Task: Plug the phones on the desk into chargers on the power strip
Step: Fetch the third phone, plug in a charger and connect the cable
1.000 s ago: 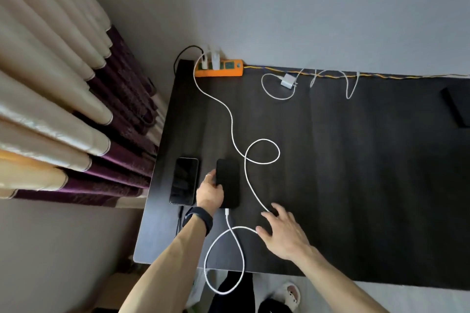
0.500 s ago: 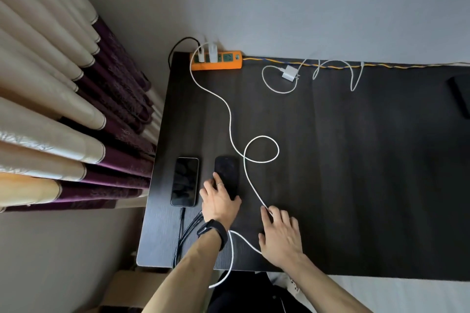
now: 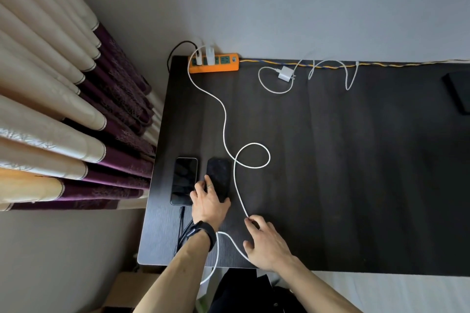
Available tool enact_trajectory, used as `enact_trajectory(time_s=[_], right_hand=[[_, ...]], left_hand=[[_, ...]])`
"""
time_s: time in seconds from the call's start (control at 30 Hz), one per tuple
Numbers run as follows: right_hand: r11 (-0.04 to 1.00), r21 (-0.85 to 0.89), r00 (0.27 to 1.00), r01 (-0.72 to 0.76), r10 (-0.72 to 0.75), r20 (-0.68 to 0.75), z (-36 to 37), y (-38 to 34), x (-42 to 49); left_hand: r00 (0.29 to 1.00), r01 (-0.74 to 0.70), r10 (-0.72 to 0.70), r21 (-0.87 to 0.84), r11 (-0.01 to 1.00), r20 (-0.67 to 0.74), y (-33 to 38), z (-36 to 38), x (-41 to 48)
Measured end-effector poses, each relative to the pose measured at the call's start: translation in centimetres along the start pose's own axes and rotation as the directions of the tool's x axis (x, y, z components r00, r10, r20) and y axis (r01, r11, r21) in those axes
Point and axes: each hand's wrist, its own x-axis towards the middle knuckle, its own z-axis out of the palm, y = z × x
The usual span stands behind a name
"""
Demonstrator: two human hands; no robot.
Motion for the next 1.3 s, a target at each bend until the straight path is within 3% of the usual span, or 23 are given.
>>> enact_trajectory(time_s=[0.17,0.5,0.67,0.8,0.93,1.07,1.3], right_hand=[[0.961,0.273,0.990,-0.037,0.072,-0.120,-1.1,0.8,-1.0],[0.870,0.479,0.913,-0.121,0.287,-0.289,-4.4,6.7,-5.5],[0.862,0.505,0.843,-0.046,0.305,-0.443,-7.7,9.4,-8.7],[0.853,0.522,0.760,0.002,0.338,-0.555,-9.8,13.4,-13.1],[0.855,0.517,0.681,0.038,0.356,-0.640,-11.7,19.4,-17.6],[0.869,0.493,0.646,0.039,0.355,-0.676,-13.6,25.9,-21.5],[0.889,0.455,0.611,-0.048,0.386,-0.691,-17.3,38.0,-27.5]], left_hand=[[1.000,-0.008,0.008,-0.011,1.000,0.000,-0.2,-0.2,0.2],[1.000,-0.016,0.015,0.025,1.000,0.022,0.4,-1.1,-0.6],[0.981,-0.190,0.189,-0.022,0.981,-0.042,4.4,-0.7,-4.0],[0.904,-0.426,0.424,-0.042,0.904,-0.049,12.0,0.9,-8.7],[0.783,-0.622,0.620,-0.032,0.783,-0.052,21.7,3.2,-13.4],[0.741,-0.672,0.669,-0.036,0.740,-0.064,29.7,6.1,-17.2],[0.727,-0.687,0.687,0.030,0.726,0.002,41.3,11.1,-21.6]])
